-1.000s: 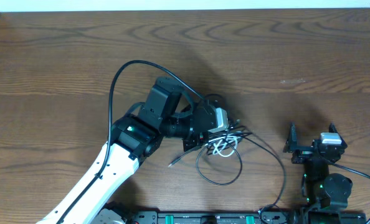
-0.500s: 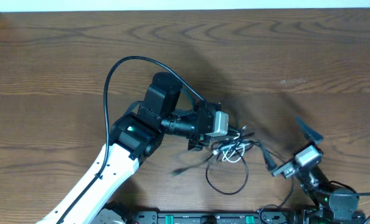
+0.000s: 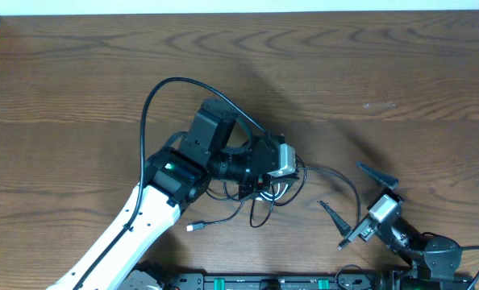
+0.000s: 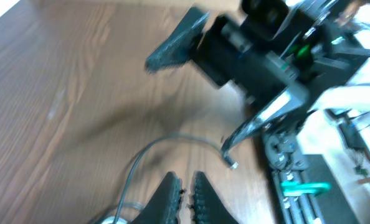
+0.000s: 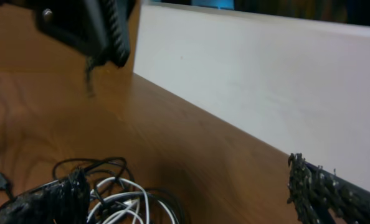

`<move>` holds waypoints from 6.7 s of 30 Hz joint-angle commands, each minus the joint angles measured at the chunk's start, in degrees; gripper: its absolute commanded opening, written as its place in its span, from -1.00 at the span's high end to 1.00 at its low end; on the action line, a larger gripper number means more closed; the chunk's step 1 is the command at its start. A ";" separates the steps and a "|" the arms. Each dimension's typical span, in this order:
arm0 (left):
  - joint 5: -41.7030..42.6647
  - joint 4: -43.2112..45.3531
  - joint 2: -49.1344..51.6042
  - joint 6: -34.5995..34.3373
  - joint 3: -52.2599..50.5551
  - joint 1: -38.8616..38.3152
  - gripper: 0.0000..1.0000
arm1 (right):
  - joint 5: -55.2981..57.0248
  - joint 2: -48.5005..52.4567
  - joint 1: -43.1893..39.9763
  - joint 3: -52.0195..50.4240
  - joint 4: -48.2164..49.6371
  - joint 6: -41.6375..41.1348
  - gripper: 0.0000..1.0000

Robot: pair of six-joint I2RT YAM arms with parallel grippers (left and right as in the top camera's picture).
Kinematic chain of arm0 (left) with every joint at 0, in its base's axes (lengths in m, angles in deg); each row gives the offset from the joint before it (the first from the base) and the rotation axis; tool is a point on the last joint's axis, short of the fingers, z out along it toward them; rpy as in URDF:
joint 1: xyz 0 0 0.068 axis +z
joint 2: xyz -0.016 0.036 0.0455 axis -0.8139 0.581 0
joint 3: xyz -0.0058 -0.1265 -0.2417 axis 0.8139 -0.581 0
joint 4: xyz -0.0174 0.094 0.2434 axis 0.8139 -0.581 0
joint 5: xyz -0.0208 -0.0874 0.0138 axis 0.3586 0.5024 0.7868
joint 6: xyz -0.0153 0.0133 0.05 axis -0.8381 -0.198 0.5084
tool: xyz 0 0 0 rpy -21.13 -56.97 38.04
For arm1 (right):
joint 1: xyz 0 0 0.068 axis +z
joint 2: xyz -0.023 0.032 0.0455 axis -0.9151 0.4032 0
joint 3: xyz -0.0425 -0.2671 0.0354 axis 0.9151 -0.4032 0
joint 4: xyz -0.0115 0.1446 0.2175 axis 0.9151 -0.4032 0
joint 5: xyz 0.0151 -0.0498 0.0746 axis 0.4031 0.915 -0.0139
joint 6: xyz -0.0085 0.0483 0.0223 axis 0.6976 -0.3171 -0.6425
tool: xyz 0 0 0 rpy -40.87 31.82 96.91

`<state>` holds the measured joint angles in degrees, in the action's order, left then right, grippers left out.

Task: Untangle cables

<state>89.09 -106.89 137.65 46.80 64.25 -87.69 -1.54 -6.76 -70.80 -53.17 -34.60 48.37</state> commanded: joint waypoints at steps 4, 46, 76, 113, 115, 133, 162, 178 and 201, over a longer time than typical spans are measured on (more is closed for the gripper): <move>-22.18 -2.71 4.61 -12.46 1.25 -0.13 -0.14 | 18.97 -0.46 0.28 -0.04 -5.40 -6.91 -0.98; -43.67 0.79 14.84 -32.09 1.27 4.39 -0.86 | 13.75 41.79 0.31 25.81 -16.87 -32.76 -0.99; -43.67 -6.54 3.65 -32.04 1.27 23.54 -0.87 | 32.83 96.02 28.59 48.68 -24.83 -2.69 -0.82; -43.19 -6.54 3.67 -32.28 1.27 23.52 -0.86 | 33.27 102.07 34.12 48.76 -19.39 -3.74 0.98; -43.08 -6.56 3.67 -32.28 1.27 23.52 -0.87 | 33.24 101.74 32.22 48.85 -17.92 -9.11 0.98; -31.04 -6.58 3.82 -33.79 1.25 23.50 -0.86 | 29.33 101.33 12.92 49.16 -17.94 -46.64 0.98; -29.44 -7.43 3.82 -34.84 1.25 23.47 -0.87 | 30.34 101.33 16.96 49.16 -30.69 -33.33 -0.99; -29.49 -8.70 3.82 -34.82 1.25 19.93 -0.87 | 36.74 101.33 16.37 49.16 -16.02 -29.83 -0.79; -29.66 -8.15 9.25 -34.82 1.25 14.86 -0.88 | 41.18 101.37 30.32 49.16 -17.31 -26.86 0.98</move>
<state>58.67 -115.09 146.53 12.25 64.25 -72.70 35.95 93.89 -40.64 -3.47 -51.89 21.24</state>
